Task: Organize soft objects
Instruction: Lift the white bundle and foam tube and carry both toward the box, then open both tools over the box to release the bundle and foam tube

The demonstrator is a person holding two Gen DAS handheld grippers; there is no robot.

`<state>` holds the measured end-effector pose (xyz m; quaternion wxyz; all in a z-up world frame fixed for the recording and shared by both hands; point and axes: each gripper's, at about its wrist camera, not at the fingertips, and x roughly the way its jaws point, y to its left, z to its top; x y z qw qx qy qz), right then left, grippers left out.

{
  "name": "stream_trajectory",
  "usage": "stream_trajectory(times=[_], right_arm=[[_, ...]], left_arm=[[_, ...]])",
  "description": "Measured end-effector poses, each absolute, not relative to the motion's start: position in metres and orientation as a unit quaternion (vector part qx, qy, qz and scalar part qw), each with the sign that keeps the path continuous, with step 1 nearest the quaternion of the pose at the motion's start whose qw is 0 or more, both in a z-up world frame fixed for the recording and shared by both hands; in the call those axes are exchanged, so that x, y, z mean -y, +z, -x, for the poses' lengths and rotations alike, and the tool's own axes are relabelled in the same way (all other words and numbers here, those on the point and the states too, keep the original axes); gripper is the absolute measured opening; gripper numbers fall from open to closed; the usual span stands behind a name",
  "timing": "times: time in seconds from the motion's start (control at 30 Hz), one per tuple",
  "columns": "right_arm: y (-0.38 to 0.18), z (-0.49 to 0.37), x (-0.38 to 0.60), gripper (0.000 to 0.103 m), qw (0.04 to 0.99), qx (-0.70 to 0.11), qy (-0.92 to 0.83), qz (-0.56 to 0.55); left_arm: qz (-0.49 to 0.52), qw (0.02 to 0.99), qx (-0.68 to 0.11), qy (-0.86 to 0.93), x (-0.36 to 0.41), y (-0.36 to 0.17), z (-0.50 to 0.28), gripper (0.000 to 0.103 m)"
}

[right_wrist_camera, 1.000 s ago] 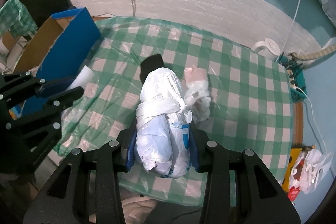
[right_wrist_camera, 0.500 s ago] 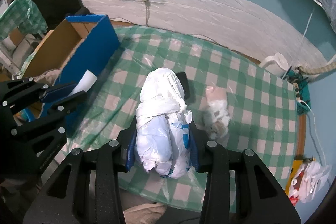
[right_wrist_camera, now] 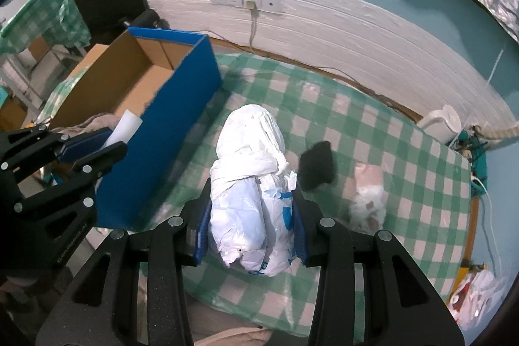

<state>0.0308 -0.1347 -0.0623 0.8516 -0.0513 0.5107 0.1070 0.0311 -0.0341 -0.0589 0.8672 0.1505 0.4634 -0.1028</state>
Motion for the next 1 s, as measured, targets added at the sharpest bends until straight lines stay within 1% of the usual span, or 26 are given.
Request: stream_trajectory(times=[1.0], right_arm=[[-0.081, -0.071, 0.004, 0.041, 0.822, -0.524, 0.192, 0.110]], left_arm=[[-0.088, 0.877, -0.473, -0.011, -0.090, -0.062, -0.052, 0.014]])
